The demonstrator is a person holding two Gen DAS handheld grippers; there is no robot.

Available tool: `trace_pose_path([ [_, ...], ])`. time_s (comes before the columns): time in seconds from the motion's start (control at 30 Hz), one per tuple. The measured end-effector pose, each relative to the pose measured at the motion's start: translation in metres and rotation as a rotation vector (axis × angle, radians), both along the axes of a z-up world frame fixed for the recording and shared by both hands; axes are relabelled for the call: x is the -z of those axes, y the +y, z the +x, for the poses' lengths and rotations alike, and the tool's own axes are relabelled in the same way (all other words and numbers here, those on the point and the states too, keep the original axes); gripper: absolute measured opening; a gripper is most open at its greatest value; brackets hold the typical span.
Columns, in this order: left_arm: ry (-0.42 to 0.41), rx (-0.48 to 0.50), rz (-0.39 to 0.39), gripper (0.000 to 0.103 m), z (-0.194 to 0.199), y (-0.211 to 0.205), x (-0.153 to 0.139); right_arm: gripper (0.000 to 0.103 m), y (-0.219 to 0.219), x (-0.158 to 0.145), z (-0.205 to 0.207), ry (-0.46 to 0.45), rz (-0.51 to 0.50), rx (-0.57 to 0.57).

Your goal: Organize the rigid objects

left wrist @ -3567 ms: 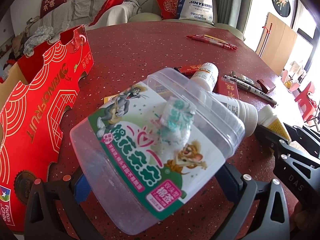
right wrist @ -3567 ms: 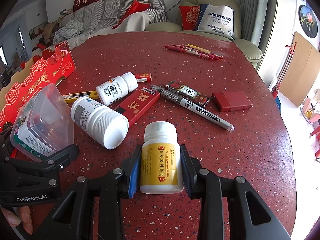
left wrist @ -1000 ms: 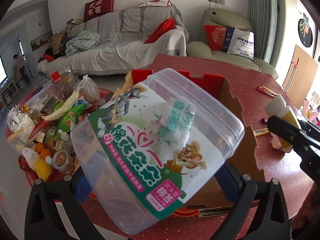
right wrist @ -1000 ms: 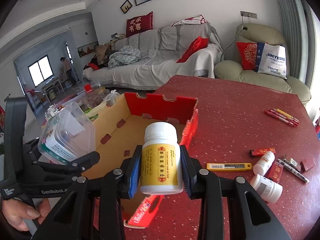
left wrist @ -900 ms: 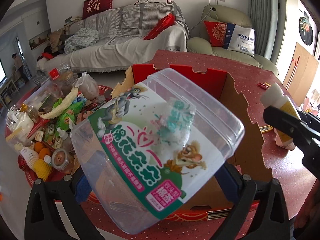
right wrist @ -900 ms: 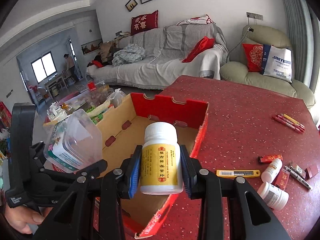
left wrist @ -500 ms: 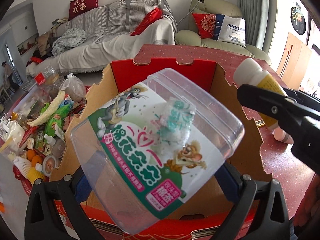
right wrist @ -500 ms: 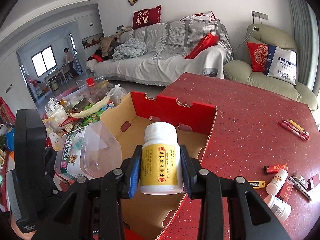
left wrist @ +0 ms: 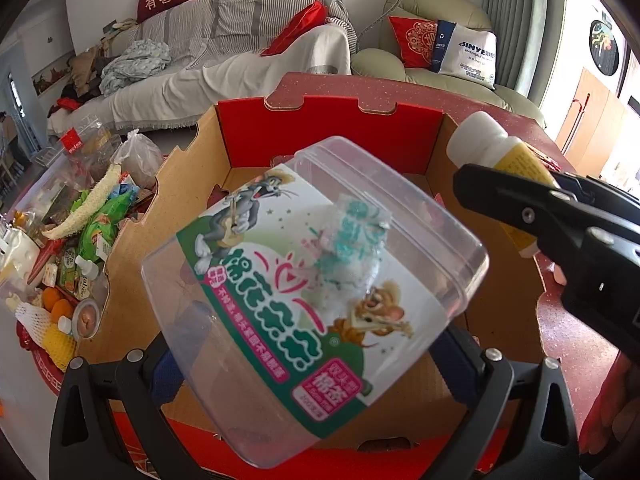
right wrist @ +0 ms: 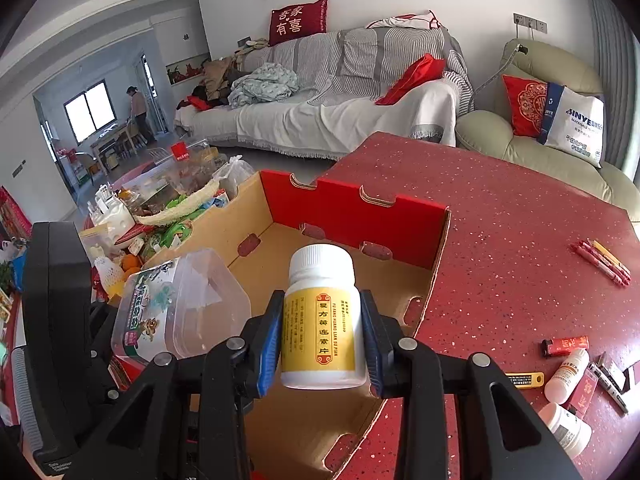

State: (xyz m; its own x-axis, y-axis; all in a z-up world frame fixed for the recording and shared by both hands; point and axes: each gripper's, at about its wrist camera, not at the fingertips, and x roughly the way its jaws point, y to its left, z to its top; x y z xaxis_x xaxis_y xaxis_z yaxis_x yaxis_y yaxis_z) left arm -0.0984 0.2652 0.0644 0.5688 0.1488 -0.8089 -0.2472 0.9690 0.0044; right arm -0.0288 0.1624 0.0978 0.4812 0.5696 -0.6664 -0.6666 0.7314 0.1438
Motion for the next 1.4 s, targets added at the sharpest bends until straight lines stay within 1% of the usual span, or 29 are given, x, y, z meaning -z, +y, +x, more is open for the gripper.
trace_pose_path([
  [0.27,0.004,-0.004,-0.007,0.102,0.005,0.003,0.001,0.037,0.009,0.004,0.003,0.007,-0.022,-0.012],
  [0.37,0.007,0.008,-0.011,0.102,0.006,0.002,0.002,0.037,0.01,0.004,0.005,0.012,-0.025,-0.012],
  [0.53,0.012,0.004,-0.039,0.102,0.007,0.009,0.003,0.037,0.014,0.005,0.007,0.014,-0.038,-0.02],
  [0.93,0.014,0.004,-0.039,0.102,0.008,0.012,0.004,0.037,0.024,0.008,0.01,0.017,-0.06,-0.028],
  [1.1,0.021,-0.009,-0.06,0.102,0.01,0.019,0.006,0.037,0.023,0.011,0.014,0.039,-0.062,-0.018],
  [1.13,0.027,-0.006,-0.066,0.102,0.01,0.019,0.006,0.044,0.022,0.012,0.015,0.049,-0.062,-0.015],
  [1.17,0.035,0.002,-0.07,0.102,0.011,0.019,0.007,0.054,0.02,0.011,0.015,0.055,-0.052,-0.009],
  [1.2,0.045,0.007,-0.064,0.103,0.011,0.019,0.008,0.078,0.017,0.01,0.014,0.051,-0.037,0.003],
  [1.23,0.051,0.007,-0.048,0.103,0.012,0.018,0.007,0.084,0.014,0.007,0.013,0.041,-0.019,0.011],
  [1.3,0.059,0.0,-0.031,0.103,0.013,0.018,0.007,0.084,0.011,0.002,0.012,0.026,-0.012,0.013],
  [1.4,0.062,-0.011,-0.049,0.103,0.011,0.02,0.008,0.084,0.002,-0.005,0.008,0.008,0.003,0.017],
])
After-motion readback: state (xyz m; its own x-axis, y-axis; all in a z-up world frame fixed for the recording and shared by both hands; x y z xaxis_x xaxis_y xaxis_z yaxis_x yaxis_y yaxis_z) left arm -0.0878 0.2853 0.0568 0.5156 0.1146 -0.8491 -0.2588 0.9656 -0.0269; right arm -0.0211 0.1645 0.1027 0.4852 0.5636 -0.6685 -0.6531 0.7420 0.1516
